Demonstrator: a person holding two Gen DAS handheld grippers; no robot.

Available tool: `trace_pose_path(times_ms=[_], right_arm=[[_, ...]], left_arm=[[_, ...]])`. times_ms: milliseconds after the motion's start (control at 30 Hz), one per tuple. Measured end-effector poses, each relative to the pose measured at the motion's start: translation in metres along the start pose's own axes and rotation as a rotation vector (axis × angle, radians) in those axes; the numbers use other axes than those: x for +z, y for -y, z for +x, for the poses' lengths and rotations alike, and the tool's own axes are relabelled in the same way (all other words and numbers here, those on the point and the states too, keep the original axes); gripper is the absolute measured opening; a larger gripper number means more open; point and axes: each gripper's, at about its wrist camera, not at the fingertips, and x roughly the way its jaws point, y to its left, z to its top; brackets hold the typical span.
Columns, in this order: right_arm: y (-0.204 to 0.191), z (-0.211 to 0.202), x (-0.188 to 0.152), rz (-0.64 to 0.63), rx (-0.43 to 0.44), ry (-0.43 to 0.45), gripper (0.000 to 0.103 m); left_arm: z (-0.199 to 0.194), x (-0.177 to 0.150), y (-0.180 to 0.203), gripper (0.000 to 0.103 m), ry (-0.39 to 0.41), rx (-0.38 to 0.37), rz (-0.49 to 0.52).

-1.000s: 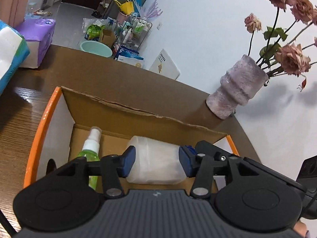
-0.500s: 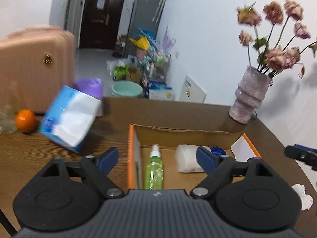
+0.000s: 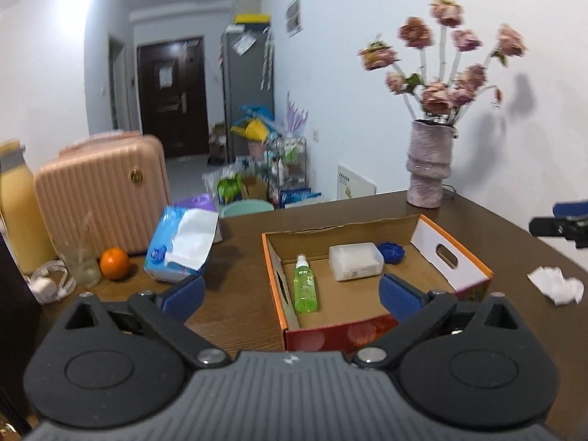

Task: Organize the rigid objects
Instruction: 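Withdraw both tools from the box toward the remaining items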

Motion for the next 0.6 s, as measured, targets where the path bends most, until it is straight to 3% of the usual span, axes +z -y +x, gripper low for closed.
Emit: trace_pose_path(times_ms=[133, 267, 500, 600], right_arm=[[-0.008, -0.018, -0.016, -0.018, -0.008, 0.018, 0.102], [-0.014, -0.031, -0.034, -0.016, 0.009, 0.021, 0.103], [-0.025, -0.054, -0.070, 0.008, 0.004, 0.036, 0.103], [-0.038, -0.075, -0.092, -0.032, 0.017, 0.086, 0.103]], left_arm=[[-0.021, -0.018, 0.009, 0.103, 0.037, -0.018, 0.024], [-0.027, -0.041, 0.009, 0.103, 0.012, -0.016, 0.008], [-0.053, -0.071, 0.011, 0.103, 0.034, 0.021, 0.025], [-0.074, -0.088, 0.017, 0.103, 0.063, 0.021, 0.055]])
